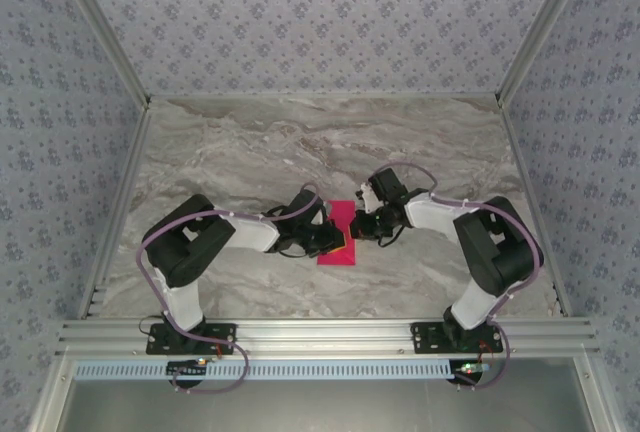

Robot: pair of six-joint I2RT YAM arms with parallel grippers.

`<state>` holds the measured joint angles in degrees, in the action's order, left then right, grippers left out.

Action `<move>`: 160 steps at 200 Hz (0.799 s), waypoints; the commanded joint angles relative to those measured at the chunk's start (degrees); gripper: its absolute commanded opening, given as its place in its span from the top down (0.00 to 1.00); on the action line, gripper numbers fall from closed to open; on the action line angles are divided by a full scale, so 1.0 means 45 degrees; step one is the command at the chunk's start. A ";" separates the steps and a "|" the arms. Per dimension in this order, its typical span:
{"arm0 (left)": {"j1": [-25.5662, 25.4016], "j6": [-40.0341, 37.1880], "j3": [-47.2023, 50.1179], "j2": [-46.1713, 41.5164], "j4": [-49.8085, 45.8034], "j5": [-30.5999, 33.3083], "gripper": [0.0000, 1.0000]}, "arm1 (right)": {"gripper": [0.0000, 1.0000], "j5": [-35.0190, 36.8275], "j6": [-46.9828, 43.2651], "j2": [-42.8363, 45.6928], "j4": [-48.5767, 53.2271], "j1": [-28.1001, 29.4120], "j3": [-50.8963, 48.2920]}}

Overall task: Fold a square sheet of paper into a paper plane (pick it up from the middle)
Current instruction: Fold the triangle a second time at the center of the table.

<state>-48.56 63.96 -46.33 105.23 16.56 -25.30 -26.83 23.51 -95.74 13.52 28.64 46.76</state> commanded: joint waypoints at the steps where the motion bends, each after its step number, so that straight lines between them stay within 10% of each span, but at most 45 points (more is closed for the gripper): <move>1: -0.0108 0.0039 0.0085 0.0124 -0.0690 0.0310 0.92 | 0.98 -0.0093 0.0028 -0.0346 0.0196 0.0061 0.0272; 160: 0.0542 -0.2041 -0.0526 -0.0062 -0.2526 0.1196 0.92 | 0.98 0.1708 -0.0692 -0.1516 0.1806 -0.0287 0.0157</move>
<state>-46.87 56.27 -50.94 104.57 7.03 -21.78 -27.22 21.52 -98.48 17.26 27.90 49.58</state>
